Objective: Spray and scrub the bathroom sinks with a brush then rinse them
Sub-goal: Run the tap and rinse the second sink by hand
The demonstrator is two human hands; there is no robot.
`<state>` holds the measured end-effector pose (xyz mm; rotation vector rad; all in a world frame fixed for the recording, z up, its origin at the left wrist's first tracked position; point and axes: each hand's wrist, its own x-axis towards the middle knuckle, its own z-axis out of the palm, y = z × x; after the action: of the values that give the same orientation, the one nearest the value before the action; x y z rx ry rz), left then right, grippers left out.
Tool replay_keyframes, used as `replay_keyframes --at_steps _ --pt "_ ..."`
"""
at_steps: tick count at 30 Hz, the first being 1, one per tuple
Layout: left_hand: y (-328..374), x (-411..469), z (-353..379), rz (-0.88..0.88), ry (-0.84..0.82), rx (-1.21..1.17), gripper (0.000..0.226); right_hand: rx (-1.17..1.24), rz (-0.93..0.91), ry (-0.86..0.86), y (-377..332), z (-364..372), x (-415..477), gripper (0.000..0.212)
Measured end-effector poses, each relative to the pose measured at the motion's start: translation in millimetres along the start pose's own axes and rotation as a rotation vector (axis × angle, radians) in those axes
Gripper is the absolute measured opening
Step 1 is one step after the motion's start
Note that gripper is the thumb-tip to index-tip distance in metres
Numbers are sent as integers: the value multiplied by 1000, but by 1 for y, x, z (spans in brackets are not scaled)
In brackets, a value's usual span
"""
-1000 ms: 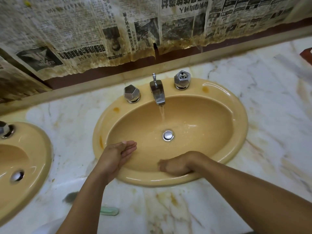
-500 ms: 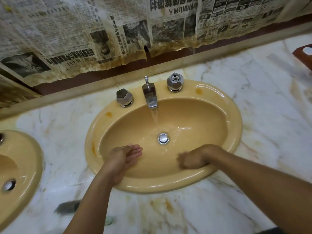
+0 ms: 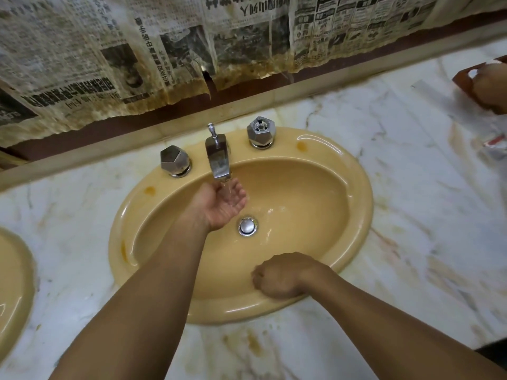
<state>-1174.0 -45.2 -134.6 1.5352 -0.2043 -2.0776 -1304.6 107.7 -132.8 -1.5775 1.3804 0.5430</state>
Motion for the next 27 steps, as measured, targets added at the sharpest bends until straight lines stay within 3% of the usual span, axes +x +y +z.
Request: replay_keyframes --at_steps 3,8,10,12,14,17,20,21,23,25,27 --pt "1 -3 3 -17 -61 30 36 -1 -21 -4 4 1 6 49" --pt "-21 -33 22 -122 -350 165 42 -110 -22 -126 36 -22 17 45" --pt "-30 -45 24 -115 -404 238 45 -277 44 -8 66 -41 21 53" --pt "-35 -52 18 -47 -361 272 45 -521 101 153 92 -54 29 63" --pt "-36 -53 2 39 -280 242 44 -596 141 179 96 -52 37 71" --pt "-35 -48 -30 96 -169 177 42 -453 106 -1 66 -30 39 76" --pt "-34 -46 -58 89 -101 163 42 -323 -98 -310 36 -19 30 60" --pt "-34 -46 -66 81 -88 159 42 -347 -123 -338 38 -22 27 59" --pt "-34 -46 -77 70 -64 149 42 -456 30 -232 61 -36 23 67" --pt "-33 -45 -84 68 -52 135 42 -699 221 -7 92 -57 17 75" --pt "-31 -44 -85 66 -55 124 42 -847 298 114 109 -70 13 77"
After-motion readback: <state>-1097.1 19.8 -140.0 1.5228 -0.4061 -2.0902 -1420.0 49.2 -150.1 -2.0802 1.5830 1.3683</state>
